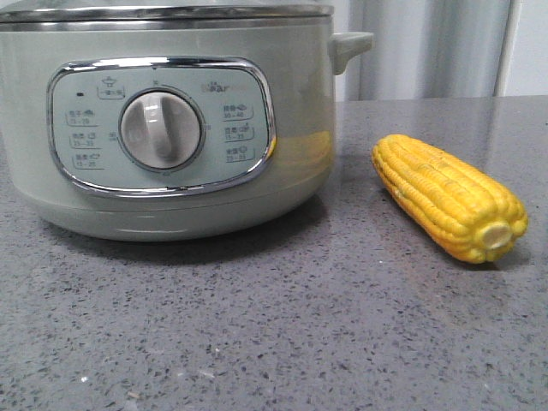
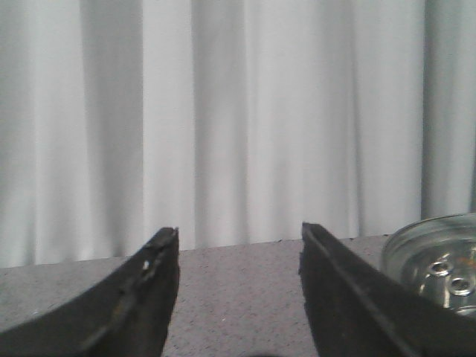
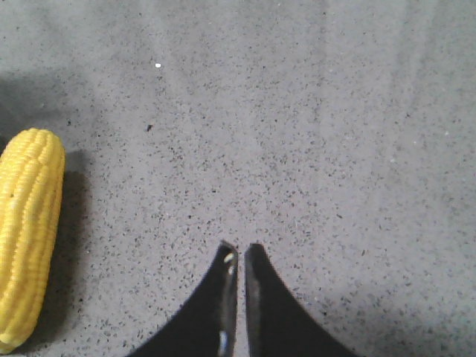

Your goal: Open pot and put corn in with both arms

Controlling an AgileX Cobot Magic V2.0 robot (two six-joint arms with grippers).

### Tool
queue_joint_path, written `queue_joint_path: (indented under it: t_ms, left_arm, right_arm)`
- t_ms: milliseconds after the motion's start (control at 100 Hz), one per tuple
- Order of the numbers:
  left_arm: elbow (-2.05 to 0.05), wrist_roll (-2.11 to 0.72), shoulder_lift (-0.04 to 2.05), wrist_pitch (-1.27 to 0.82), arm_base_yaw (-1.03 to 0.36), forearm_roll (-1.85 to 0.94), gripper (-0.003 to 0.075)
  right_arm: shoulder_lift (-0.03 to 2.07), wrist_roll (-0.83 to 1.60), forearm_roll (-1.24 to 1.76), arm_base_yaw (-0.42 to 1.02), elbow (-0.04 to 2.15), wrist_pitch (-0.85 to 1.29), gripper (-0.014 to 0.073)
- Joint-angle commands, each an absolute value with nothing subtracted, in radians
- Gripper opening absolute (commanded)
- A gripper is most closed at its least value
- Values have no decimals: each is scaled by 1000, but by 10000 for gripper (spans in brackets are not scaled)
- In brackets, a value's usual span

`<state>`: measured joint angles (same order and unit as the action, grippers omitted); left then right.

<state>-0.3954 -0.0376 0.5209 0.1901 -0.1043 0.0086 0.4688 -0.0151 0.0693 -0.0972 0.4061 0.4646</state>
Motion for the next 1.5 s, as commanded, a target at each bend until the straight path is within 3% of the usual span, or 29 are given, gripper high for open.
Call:
queue_joint_path:
  t_ms: [0,170,400,670,1140,1490]
  left_arm:
    - [-435,-21,568,334,-161,25,359]
    - [-471,-21,682,410,-313,48,461]
    - [-578,-21,889,484,-483,41,463]
    - [-725,-21,1121,484,-585,41,463]
    - [-896,-21,1368,507,-623,14,463]
    - [-911,-21,1396,505,-623,0,457]
  right_arm:
    - [480,-10,71,-96,421,407,-66]
    - [481,-10,69,-96,410,374,-66]
    - [481,-10,69,-96,410,357,-66]
    - [481,-10,69,-96,410,351,-66]
    - [481,-10,71,-96,410,351,-66]
    - [481,-10,71,-96,410,351,-66]
